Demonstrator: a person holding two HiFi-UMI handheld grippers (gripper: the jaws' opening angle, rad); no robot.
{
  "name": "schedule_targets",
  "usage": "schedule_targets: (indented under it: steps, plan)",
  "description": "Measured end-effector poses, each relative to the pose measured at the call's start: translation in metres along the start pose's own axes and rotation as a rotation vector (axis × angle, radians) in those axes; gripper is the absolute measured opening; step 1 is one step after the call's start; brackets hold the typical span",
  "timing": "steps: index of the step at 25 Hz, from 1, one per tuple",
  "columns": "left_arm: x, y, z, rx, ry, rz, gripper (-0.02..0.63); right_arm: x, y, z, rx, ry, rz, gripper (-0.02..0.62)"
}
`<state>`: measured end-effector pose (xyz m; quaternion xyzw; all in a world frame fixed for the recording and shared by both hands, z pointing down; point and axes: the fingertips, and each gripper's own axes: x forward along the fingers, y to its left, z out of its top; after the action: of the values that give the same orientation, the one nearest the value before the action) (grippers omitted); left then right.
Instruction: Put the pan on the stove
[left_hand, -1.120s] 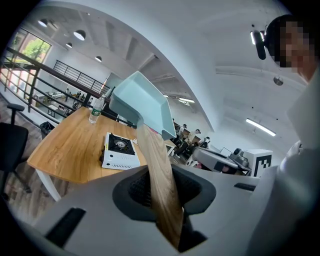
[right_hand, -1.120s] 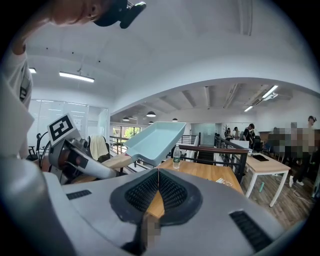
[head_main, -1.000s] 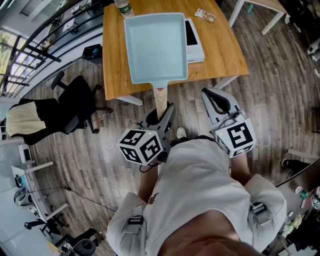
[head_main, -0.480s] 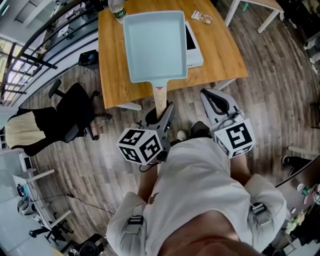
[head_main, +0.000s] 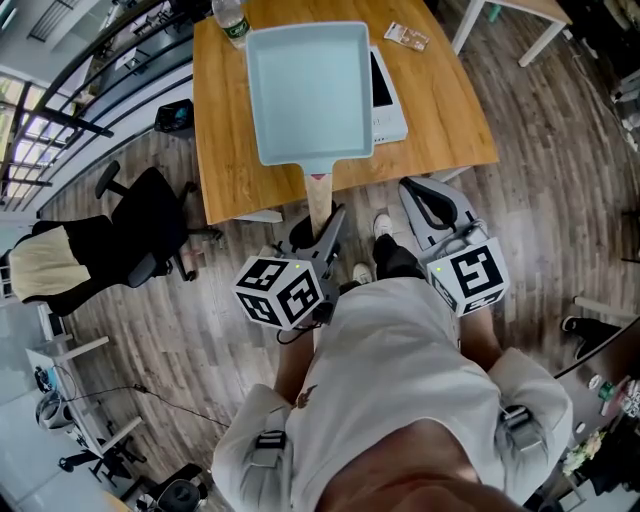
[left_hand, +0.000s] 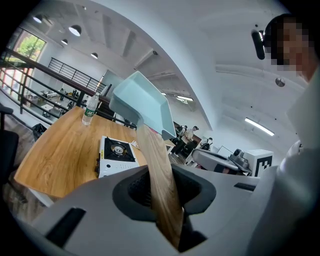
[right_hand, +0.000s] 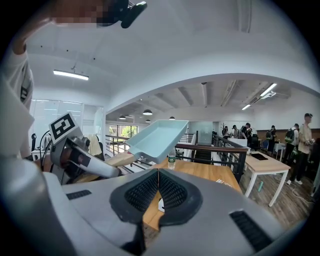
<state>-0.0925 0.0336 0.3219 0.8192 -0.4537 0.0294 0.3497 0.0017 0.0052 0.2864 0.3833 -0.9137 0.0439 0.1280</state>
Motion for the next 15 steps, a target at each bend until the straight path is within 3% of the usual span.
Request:
schedule_targets:
  steps: [15]
  plan:
    - [0.057,0.015,0.025,-0.022,0.021,0.033,0.095,0.041,-0.056,-0.001,0.017,0.024,0.047,0.021]
